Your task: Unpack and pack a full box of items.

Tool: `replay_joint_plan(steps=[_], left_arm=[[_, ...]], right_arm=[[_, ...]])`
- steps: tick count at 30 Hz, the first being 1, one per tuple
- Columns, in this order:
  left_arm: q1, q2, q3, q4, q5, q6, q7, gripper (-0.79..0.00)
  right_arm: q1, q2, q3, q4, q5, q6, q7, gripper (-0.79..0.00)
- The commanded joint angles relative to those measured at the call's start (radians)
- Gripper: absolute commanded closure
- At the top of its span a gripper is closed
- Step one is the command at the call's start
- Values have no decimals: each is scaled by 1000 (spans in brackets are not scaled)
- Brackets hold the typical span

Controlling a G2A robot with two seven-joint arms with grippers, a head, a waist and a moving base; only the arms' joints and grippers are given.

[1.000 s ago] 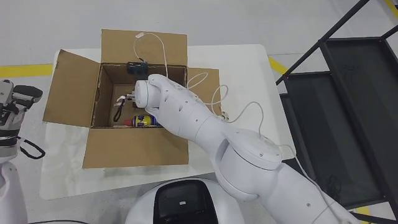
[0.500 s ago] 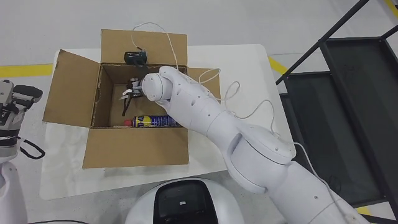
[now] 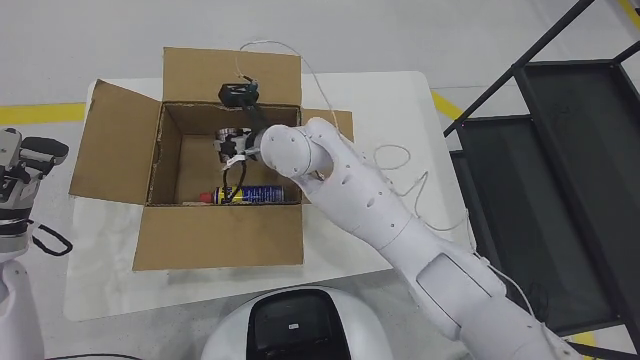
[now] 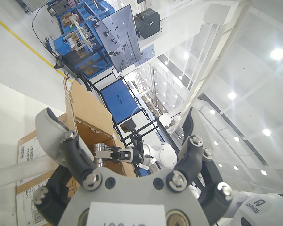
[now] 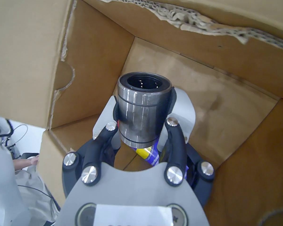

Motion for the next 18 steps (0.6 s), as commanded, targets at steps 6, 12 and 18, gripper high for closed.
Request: replay_joint_plan(steps=[6,12,18], left_arm=[[0,0,0,0,0,0,0,-785],[0,0,0,0,0,0,0,-785],[0,0,0,0,0,0,0,-785]], right_arm=[[-159,50,163,-177,51,-141,26,0],[-251,75,253,-254,71,-212,-36,0],[-342,97,326,-318,117,-299,-36,0]])
